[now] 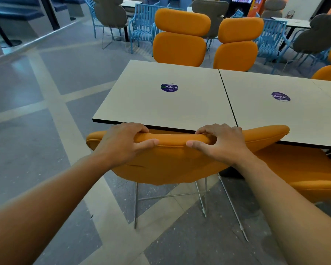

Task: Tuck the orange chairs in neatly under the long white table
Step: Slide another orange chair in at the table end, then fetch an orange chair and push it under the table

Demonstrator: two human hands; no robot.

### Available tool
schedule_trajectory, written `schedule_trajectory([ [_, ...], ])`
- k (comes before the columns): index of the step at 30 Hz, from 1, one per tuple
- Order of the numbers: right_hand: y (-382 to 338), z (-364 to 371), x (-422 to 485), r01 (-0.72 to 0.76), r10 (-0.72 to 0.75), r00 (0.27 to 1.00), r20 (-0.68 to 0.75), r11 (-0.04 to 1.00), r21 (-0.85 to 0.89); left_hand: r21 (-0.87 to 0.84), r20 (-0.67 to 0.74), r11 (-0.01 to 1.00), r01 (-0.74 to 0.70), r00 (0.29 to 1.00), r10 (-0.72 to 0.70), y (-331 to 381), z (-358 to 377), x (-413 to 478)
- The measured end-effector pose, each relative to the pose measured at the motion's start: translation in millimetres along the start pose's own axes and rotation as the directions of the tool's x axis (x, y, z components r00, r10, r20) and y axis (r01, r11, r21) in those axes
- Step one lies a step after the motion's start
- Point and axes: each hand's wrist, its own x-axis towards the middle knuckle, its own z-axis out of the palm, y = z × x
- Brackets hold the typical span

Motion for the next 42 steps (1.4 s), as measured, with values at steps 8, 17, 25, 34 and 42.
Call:
schedule_trajectory([
  [8, -59, 1, 33, 0.014, -0.034, 0.996, 0.086, 0.974, 0.225, -0.153, -0.019, 0.988, -0.016, 1.0, 0.013, -43, -40, 9],
  [17, -157, 34, 102, 0.002, -0.031, 0.989, 0.142, 0.979, 0.203, -0.154, 0.005, 0.988, 0.02, 1.0, -0.02, -169, -87, 24],
  [25, -274, 87, 189, 0.003, -0.032, 0.967, 0.254, 0.993, 0.115, -0.19, 0.028, 0.979, 0.08, 0.997, -0.076, -314, -131, 30],
  [34, -371, 133, 269, 0.021, -0.075, 0.949, 0.307, 0.984, 0.175, -0.186, 0.044, 0.974, 0.129, 0.991, -0.123, -428, -169, 49],
  [42, -400, 194, 364, -0.005, -0.087, 0.933, 0.349, 0.967, 0.255, -0.196, 0.077, 0.963, 0.184, 0.982, -0.172, -504, -172, 116],
])
